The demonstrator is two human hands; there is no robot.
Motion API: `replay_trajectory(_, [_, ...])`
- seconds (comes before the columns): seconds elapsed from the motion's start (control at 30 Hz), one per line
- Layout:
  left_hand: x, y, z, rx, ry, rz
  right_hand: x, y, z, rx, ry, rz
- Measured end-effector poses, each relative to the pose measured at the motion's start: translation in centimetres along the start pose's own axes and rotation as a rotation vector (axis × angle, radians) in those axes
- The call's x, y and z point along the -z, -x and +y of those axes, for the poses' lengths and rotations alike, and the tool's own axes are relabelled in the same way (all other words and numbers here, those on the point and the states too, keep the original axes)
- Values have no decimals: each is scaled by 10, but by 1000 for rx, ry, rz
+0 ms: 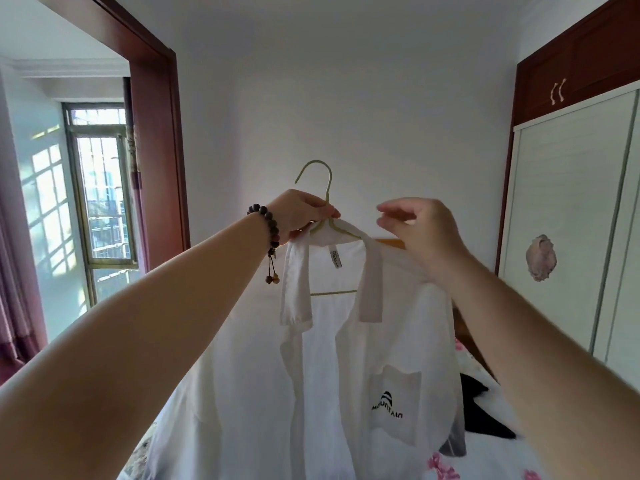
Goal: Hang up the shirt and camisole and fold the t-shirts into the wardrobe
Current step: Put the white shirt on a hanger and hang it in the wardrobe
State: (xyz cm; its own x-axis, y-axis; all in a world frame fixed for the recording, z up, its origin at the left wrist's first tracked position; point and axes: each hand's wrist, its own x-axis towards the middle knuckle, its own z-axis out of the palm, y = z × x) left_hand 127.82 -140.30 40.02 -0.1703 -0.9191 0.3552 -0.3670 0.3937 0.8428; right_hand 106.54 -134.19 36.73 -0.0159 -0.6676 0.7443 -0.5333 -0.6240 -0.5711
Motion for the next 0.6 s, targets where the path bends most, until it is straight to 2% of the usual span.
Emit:
replay_trajectory(0.1, [-4, 5, 4, -24, 15, -57, 10, -29, 0, -7, 311, -334])
replay_trajectory(0.2, [-8, 7, 7, -55, 12, -103, 10, -38, -3, -63, 369, -607])
replay_trajectory(0.3, [-13, 9, 9, -58, 20, -147, 9, -38, -3, -108, 305, -694])
replay_trajectory(0.6, [-36, 9, 9, -112, -32, -143, 17, -31, 12, -347, 101, -755])
